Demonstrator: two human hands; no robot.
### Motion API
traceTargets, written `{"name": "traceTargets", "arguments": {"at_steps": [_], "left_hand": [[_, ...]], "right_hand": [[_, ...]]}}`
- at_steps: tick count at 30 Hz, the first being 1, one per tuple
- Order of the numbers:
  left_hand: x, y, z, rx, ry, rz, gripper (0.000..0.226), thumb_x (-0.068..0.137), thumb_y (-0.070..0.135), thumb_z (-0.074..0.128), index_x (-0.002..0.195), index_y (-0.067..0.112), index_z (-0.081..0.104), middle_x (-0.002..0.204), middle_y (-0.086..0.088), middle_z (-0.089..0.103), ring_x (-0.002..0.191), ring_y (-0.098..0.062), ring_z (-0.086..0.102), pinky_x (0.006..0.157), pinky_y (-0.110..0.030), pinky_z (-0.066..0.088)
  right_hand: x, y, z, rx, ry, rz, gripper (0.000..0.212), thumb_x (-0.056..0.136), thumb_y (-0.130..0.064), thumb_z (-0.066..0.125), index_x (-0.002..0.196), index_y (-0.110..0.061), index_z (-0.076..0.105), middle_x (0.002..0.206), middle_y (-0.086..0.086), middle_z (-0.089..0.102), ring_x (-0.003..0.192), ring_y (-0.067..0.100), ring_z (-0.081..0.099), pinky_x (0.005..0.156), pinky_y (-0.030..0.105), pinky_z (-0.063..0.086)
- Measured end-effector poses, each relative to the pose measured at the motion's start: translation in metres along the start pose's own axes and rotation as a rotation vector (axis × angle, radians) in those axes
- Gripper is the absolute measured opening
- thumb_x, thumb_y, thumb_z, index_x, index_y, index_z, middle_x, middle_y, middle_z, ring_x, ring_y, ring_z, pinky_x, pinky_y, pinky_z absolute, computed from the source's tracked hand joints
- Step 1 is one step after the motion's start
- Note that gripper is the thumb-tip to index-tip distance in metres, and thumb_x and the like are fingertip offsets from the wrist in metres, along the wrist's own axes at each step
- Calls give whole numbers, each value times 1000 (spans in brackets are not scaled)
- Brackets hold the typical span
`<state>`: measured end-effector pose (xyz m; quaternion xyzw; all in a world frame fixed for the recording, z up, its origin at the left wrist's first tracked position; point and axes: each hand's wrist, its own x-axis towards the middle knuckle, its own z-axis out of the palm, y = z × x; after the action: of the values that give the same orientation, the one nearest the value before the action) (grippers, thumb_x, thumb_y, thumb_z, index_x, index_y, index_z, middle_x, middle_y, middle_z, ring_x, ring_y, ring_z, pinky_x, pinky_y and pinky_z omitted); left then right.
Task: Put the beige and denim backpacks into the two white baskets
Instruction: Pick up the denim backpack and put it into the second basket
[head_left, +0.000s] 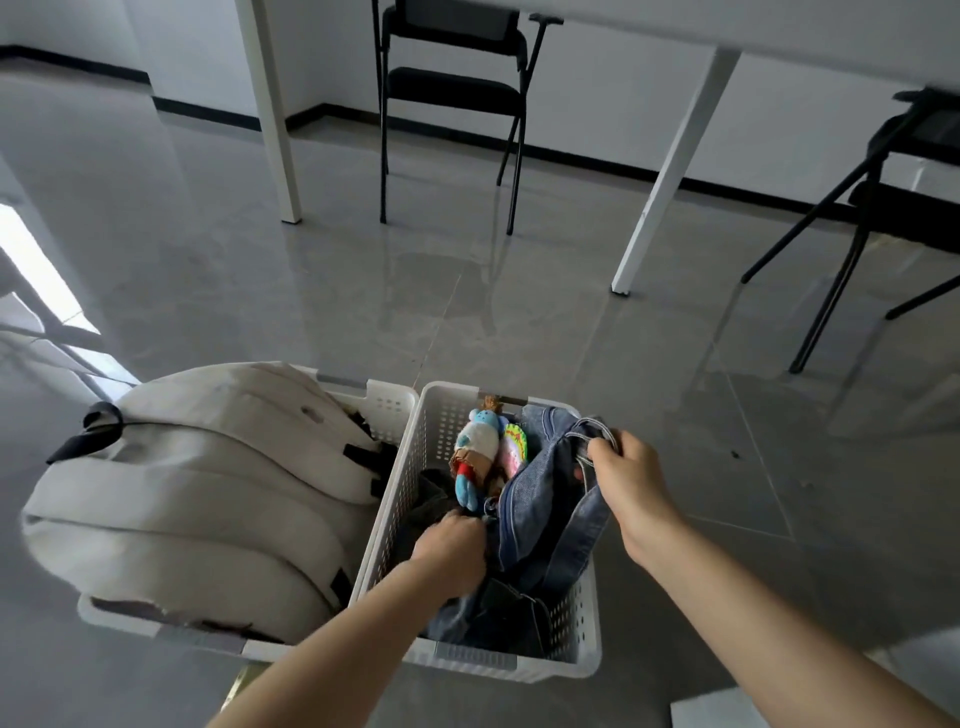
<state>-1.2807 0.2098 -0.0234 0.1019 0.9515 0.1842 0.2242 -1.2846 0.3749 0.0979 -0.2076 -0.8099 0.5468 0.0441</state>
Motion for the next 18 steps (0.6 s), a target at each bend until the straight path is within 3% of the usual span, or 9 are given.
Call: {"name": "traceTargets", "arguments": {"at_steps": [2,5,8,9,11,13,15,17,18], "left_hand": [[-11,3,-11,-323,20,8,47,76,20,58,123,13,54,125,-10,61,118,-29,56,96,-35,47],[-38,8,-21,-723,1,66,71,59,29,75,124,19,51,117,3,65,110,-16,61,95,-33,49],[-58,6,-25,-677,260,14,37,76,25,70,111,20,61,104,4,71,100,-16,66,85,-33,53],[-64,2,-27,-686,337,3,29,80,22,66,108,20,62,102,4,72,98,-18,66,84,-35,53],[-79,-1,-32,-729,433,19,17,80,21,60,97,22,59,93,6,69,89,-18,64,79,-39,53],[-96,1,-36,-672,469,56,15,79,15,59,92,21,54,83,10,62,79,-10,57,75,-35,51],[-112,5,-34,-635,464,137,22,77,5,59,94,19,53,77,16,57,73,-3,49,67,-19,42],[-120,7,-32,-577,424,187,24,79,6,60,91,23,50,71,20,52,68,0,46,62,-12,36],[-122,9,-31,-551,404,193,22,81,9,61,91,25,49,71,21,51,67,3,47,61,-11,36]], "right_hand": [[-11,-5,4,-36,-105,-81,17,86,-3,46,71,-8,52,60,4,49,56,17,46,53,26,37],[-30,-14,15,-192,-471,-124,12,83,-2,53,92,-1,61,77,7,60,74,18,55,69,31,43],[-39,-28,15,-412,-725,-51,17,83,-20,61,97,-11,66,98,4,67,96,20,61,83,34,46],[-36,-32,11,-513,-815,55,29,87,-36,58,103,-13,68,114,4,65,110,22,58,90,35,43],[-23,-36,0,-707,-950,349,73,88,-72,30,123,-17,64,150,3,39,139,31,35,109,51,27],[-6,-38,-2,-757,-787,353,88,85,-76,12,144,-18,43,161,7,18,145,35,22,113,56,20],[14,-40,7,-671,-444,212,82,90,-69,16,143,-12,41,151,17,39,130,34,45,98,43,44],[22,-46,24,-505,-387,343,83,86,-75,25,138,-14,45,136,18,51,111,34,56,72,36,50],[22,-45,32,-494,-440,432,87,83,-78,31,139,-13,43,137,18,50,111,37,56,69,38,50]]}}
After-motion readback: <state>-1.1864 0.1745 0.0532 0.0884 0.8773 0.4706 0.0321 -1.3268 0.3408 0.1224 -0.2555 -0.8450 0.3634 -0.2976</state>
